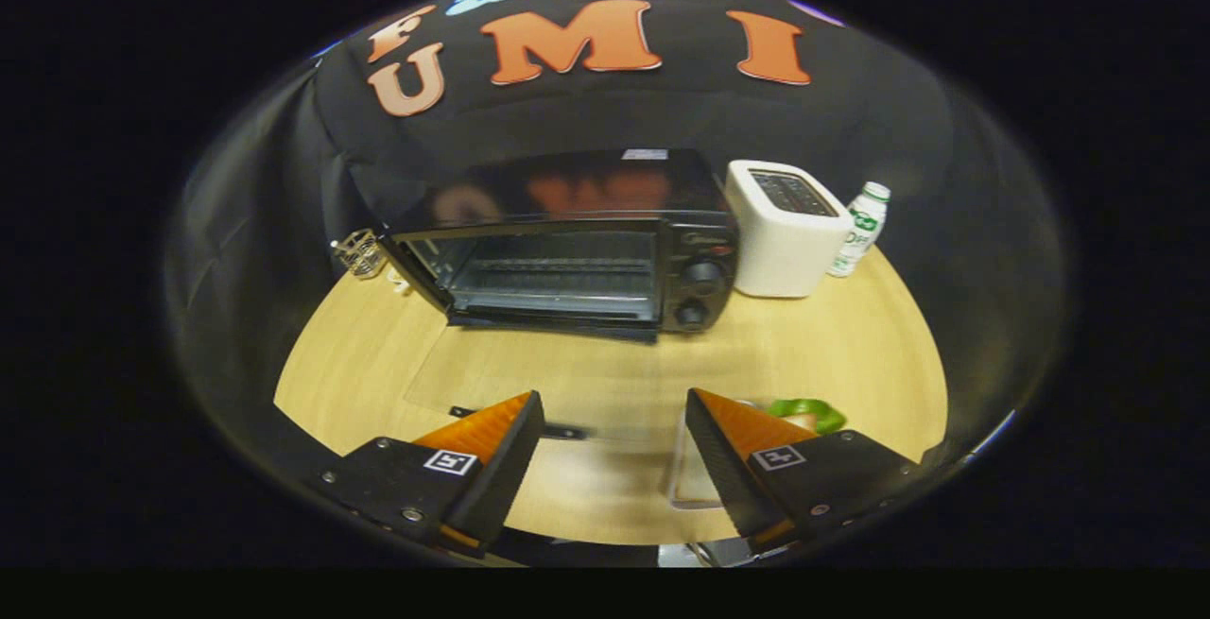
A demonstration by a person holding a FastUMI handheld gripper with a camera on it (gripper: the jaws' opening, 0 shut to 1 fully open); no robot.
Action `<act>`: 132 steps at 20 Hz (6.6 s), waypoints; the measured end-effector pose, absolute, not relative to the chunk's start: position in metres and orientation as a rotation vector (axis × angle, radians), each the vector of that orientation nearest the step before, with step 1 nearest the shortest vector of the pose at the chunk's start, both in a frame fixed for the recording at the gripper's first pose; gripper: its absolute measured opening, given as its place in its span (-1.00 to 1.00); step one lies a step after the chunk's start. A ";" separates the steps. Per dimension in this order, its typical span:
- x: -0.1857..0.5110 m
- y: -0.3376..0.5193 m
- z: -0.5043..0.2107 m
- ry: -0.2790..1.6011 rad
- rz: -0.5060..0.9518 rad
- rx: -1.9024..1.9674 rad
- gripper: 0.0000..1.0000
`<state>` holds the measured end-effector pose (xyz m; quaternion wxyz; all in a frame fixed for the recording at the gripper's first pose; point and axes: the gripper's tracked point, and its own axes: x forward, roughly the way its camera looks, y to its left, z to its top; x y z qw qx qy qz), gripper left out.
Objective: Open the toaster oven, put the food inside, and close the toaster oven door.
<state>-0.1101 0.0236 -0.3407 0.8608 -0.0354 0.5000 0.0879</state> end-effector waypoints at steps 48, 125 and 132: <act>-0.088 0.004 -0.336 1.052 0.177 0.431 -0.41; -0.191 0.127 -0.491 1.318 0.260 0.106 0.85; -0.183 0.129 -0.467 1.255 0.294 0.068 0.84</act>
